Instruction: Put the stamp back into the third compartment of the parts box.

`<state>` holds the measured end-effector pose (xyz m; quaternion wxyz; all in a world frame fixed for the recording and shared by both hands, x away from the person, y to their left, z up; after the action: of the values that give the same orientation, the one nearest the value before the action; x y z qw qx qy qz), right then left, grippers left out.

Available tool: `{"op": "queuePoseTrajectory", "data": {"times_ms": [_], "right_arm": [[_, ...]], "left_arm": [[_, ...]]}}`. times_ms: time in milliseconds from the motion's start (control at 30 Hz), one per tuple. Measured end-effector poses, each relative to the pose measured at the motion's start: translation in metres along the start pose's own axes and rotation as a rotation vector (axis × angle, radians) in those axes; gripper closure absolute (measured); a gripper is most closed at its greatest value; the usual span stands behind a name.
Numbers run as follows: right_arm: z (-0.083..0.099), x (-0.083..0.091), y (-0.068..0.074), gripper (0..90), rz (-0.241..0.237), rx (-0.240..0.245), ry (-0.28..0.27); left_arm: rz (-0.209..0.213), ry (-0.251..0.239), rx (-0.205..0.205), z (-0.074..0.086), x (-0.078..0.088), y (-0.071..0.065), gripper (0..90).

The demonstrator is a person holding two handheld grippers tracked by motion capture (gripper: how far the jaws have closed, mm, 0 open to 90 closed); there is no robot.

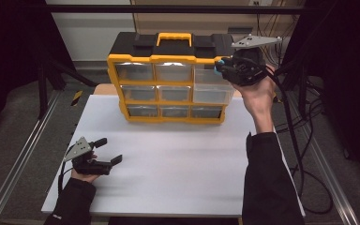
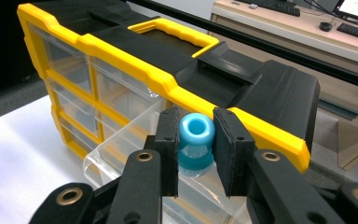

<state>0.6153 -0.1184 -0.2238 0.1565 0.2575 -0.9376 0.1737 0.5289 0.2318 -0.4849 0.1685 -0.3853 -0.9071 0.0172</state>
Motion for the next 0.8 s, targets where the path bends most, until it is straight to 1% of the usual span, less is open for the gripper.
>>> {"op": "queuePoseTrajectory", "data": {"times_ms": [433, 600, 800], "right_arm": [[0.007, -0.006, -0.006, 72.6, 0.017, -0.008, 0.028], [0.011, -0.009, -0.006, 72.6, 0.015, -0.022, 0.040], [0.017, -0.012, -0.008, 72.6, 0.017, -0.022, 0.051]], "left_arm": [[0.000, -0.001, 0.000, 0.000, 0.000, 0.000, 2.1], [0.000, 0.000, 0.000, 0.000, 0.000, 0.000, 2.1], [-0.001, 0.001, -0.001, 0.000, 0.000, 0.000, 2.1]]}}
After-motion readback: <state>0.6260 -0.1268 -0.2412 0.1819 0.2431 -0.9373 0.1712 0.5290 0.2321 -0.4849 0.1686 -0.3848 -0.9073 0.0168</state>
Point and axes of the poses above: each handheld gripper's, and its own axes: x roughly backward along the jaws, z roughly out of its underside, y roughly to its left, the point moved 10 cm from there along -x, roughly forward along the jaws, and after that the axes turned 6 degrees about x, right-handed, at the moved point
